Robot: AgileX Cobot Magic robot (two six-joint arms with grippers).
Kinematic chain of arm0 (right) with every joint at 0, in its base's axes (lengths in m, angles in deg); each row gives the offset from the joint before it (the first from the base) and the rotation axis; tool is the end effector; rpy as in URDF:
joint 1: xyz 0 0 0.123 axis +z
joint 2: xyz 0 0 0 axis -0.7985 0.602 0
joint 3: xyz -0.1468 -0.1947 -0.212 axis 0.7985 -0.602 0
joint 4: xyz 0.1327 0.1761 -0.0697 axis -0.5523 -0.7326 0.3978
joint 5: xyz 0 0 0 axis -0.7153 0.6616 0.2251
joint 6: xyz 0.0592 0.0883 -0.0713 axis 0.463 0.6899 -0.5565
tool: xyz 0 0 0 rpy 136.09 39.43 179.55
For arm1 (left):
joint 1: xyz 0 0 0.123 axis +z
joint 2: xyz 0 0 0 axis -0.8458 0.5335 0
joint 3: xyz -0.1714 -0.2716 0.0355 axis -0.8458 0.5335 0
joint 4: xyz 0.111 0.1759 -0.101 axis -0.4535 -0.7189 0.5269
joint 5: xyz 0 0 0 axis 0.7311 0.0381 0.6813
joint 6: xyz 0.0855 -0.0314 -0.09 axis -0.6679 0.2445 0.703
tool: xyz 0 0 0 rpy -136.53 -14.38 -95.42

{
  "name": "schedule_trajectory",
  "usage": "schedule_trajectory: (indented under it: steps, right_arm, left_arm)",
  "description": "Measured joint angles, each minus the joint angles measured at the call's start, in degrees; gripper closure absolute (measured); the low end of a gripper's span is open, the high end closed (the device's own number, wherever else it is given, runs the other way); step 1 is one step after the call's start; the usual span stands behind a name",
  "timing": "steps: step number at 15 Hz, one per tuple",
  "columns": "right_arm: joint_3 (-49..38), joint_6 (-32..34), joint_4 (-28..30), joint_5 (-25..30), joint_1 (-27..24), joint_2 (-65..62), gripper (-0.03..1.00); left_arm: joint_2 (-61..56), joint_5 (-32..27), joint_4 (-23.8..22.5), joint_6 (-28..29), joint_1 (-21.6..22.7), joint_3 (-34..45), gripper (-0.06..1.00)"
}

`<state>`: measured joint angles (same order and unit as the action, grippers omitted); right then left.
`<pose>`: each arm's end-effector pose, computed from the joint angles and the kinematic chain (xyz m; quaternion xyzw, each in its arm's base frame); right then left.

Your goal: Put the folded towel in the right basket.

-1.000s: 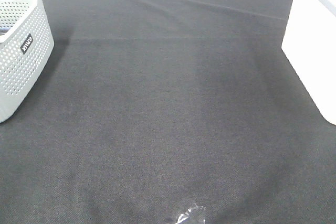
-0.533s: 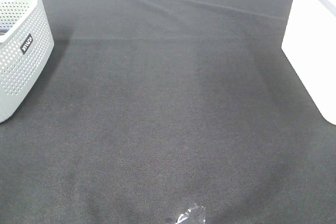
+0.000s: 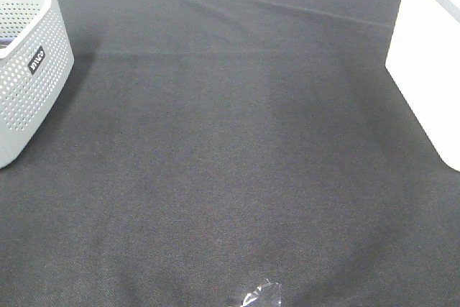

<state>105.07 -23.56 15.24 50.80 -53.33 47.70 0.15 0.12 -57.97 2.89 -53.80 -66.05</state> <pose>-0.0299 -0.0018 0.2494 0.0095 0.8553 -0.0067 0.5180 -0.0296 0.0071 0.2522 -0.0797 0.8433 0.0285 0.5308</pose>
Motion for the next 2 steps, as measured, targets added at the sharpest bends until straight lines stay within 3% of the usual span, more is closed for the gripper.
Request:
schedule_trajectory:
  steps: [2]
  right_arm:
    - [0.0, 0.0, 0.0, 0.0, 0.0, 0.0, 0.0]
  left_arm:
    - [0.0, 0.0, 0.0, 0.0, 0.0, 0.0, -0.05]
